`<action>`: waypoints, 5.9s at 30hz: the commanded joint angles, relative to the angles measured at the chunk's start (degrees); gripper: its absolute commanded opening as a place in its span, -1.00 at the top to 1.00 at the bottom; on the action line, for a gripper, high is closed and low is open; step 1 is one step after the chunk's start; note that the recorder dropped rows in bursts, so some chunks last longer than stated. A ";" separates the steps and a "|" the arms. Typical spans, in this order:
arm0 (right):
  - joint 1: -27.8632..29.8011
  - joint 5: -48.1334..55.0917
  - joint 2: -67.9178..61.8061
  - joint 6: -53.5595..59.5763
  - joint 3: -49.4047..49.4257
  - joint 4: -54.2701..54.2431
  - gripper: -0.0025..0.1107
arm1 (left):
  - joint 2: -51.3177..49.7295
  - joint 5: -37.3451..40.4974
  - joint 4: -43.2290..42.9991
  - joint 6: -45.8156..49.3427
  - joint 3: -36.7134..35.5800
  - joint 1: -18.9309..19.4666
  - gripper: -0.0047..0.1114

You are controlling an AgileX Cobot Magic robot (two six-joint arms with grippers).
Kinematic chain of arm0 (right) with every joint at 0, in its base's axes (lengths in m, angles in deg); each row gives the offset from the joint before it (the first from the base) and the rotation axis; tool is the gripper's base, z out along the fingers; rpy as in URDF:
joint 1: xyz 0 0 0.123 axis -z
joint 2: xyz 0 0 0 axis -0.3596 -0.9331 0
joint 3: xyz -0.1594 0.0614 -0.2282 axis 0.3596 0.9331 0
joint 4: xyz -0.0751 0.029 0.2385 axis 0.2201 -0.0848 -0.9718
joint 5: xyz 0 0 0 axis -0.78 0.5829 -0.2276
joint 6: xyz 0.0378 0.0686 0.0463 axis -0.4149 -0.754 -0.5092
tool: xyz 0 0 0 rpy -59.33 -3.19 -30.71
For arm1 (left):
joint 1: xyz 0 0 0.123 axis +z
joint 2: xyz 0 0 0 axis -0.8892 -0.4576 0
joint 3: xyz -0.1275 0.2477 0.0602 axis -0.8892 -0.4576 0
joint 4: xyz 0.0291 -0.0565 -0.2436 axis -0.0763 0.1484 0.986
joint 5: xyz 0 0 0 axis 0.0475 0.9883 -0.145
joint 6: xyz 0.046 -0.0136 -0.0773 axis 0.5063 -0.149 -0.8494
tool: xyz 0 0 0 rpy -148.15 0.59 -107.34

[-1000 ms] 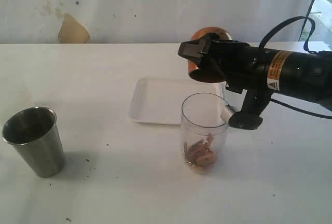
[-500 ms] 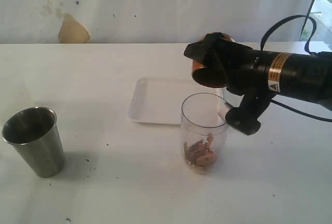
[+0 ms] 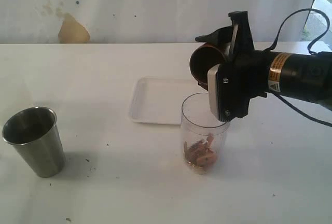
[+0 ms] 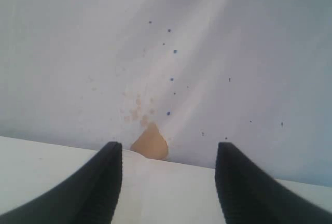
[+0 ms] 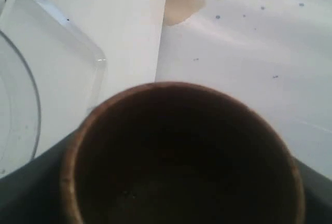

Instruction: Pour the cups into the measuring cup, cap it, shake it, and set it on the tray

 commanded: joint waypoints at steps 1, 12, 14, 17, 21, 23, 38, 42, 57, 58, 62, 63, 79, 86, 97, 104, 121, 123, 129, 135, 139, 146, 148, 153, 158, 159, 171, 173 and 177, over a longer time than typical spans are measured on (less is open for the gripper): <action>0.06 -0.99 0.07 -2.25 -0.30 -0.48 0.96 | 0.18 -0.29 -0.15 0.11 0.14 -0.15 0.02; 0.06 -3.06 0.07 -2.24 -0.30 -0.48 0.96 | 0.18 -0.29 -0.15 0.11 0.14 -0.15 0.02; 0.06 -7.20 0.07 -2.59 -0.30 -0.48 0.96 | 0.18 -0.29 -0.15 0.11 0.14 -0.15 0.02; 0.06 -11.18 0.18 -3.74 -0.30 -0.70 0.96 | 0.18 -0.29 -0.15 0.11 0.14 -0.15 0.02; 0.06 -16.54 0.69 -9.60 -0.30 -9.61 0.96 | 0.18 -0.29 -0.15 0.11 0.14 -0.15 0.02; 0.06 -18.61 0.81 -15.88 -0.30 -17.62 0.96 | 0.18 -0.29 -0.15 0.11 0.14 -0.15 0.02; 10.28 -4.06 -2.05 -33.62 -0.30 -61.42 0.96 | 0.18 -0.29 -0.15 0.11 0.14 -0.15 0.02; 15.17 -11.10 -9.31 -53.81 -0.30 -33.59 0.96 | 0.18 -0.29 -0.15 0.11 0.14 -0.15 0.02; 19.54 -29.00 -33.73 -52.12 -6.59 -16.89 0.96 | 0.18 -0.29 -0.15 0.11 0.14 -0.15 0.02; 19.54 -29.16 -34.78 -52.12 -7.23 -16.89 0.96 | 0.18 -0.29 -0.15 0.11 0.14 -0.15 0.02; 19.54 -29.29 -37.95 -52.12 -8.56 -16.89 0.96 | 0.18 -0.29 -0.15 0.11 0.14 -0.15 0.02; 19.54 -29.29 -38.62 -52.12 -8.82 -16.27 0.96 | 0.18 -0.29 -0.15 0.11 0.14 -0.15 0.02; 19.43 -28.80 -41.40 -49.27 -9.66 -16.99 -0.52 | 0.18 -0.29 -0.15 0.11 0.14 -0.15 0.02; 19.43 -27.55 -41.04 -49.02 -9.66 -18.93 -0.87 | 0.18 -0.29 -0.15 0.11 0.14 -0.15 0.02; 19.43 -27.43 -34.64 -50.99 -9.66 -16.34 -0.87 | 0.18 -0.29 -0.15 0.11 0.14 -0.15 0.02; 19.43 -25.48 -27.18 -55.65 -9.48 -12.83 -0.86 | 0.18 -0.29 -0.15 0.11 0.14 -0.15 0.02; 19.43 -11.94 8.58 -92.78 -9.48 7.56 0.96 | 0.18 -0.29 -0.15 0.11 0.14 -0.15 0.02; 19.43 -10.43 13.15 -99.93 -9.48 13.35 0.96 | 0.18 -0.29 -0.15 0.11 0.14 -0.15 0.02; 19.43 1.40 27.81 -124.70 -9.48 36.10 0.96 | 0.18 -0.29 -0.15 0.11 0.14 -0.15 0.02; 19.43 0.97 41.79 -140.35 -5.66 47.35 0.96 | 0.18 -0.29 -0.15 0.11 0.14 -0.15 0.02; 19.43 7.30 54.21 -146.18 1.35 47.35 0.96 | 0.18 -0.29 -0.15 0.11 0.14 -0.15 0.02; 19.43 5.63 70.86 -147.44 8.77 47.35 0.96 | 0.18 -0.29 -0.15 0.11 0.14 -0.15 0.02; 19.43 5.60 74.25 -148.78 9.93 47.35 0.96 | 0.18 -0.29 -0.15 0.11 0.14 -0.15 0.02; 19.43 5.13 79.27 -150.08 10.43 47.35 0.96 | 0.18 -0.29 -0.15 0.11 0.14 -0.15 0.02; 19.43 5.13 81.45 -150.08 10.43 47.35 0.96 | 0.18 -0.29 -0.15 0.11 0.14 -0.15 0.02; 19.43 5.13 81.56 -150.08 10.43 47.35 0.96 | 0.18 -0.29 -0.15 0.11 0.14 -0.15 0.02; 11.97 25.39 81.92 -152.38 10.53 16.65 0.96 | 0.18 -0.29 -0.15 0.11 0.14 -0.15 0.02; 10.93 34.05 82.03 -147.41 10.53 8.62 0.96 | 0.18 -0.29 -0.15 0.11 0.14 -0.15 0.02; 10.93 35.35 82.39 -142.23 13.83 8.62 0.96 | 0.18 -0.29 -0.15 0.11 0.14 -0.15 0.02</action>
